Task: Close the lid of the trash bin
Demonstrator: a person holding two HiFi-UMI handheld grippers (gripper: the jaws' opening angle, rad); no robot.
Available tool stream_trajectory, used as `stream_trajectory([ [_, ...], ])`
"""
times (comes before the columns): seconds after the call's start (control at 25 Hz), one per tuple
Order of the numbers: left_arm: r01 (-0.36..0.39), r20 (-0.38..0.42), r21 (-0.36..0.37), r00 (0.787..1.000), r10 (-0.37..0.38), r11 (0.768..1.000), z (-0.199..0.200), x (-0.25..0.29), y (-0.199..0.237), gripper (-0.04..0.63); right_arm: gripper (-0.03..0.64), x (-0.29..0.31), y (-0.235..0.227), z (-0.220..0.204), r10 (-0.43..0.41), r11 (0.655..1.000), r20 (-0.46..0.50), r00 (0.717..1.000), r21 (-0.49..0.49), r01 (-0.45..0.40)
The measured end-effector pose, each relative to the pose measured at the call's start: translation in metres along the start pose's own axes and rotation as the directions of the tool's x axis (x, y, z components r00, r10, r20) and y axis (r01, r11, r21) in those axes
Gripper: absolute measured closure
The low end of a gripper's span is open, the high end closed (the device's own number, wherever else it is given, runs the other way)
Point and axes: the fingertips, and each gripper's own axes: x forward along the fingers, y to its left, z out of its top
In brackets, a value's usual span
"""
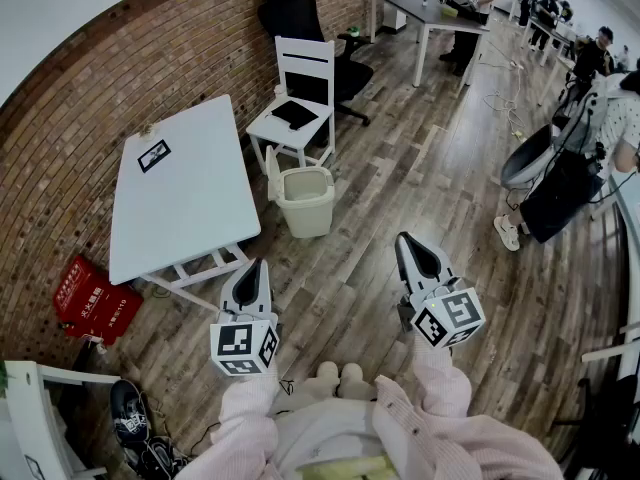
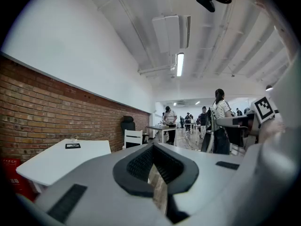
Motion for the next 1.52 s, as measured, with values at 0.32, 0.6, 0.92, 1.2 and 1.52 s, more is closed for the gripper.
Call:
stream_trajectory([
  [0.32,-0.021,0.004,0.014,1.0,0.021,1.0,0.001,0.005,0.003,0.601,0.614,0.007,-0.006,-0.007,0.009,1.0,-0.01,1.0,0.004,-0.009],
  [0.6,-0.031,0.003,0.008,1.0,0.031,0.999,-0.002,0.012,-0.002,0.601,0.614,0.011,-0.014,-0.009,0.009,1.0,-0.01,1.0,0.011,-0.009],
  [0.92,-0.071,0.005,-0.016,0.997,0.072,0.997,-0.008,0.021,0.002,0.566,0.614,0.009,-0.029,-0.015,0.018,1.0,-0.02,1.0,0.014,-0.018],
  [1.2,-0.094,-0.004,-0.039,0.996,0.094,0.995,-0.012,0.038,0.003,0.514,0.614,0.015,-0.047,-0.02,0.025,1.0,-0.033,0.999,0.011,-0.024],
  [1.52,-0.1,-0.034,-0.057,0.995,0.098,0.993,-0.021,0.062,0.01,0.437,0.614,0.036,-0.061,-0.032,0.022,0.999,-0.054,0.998,0.042,-0.019],
])
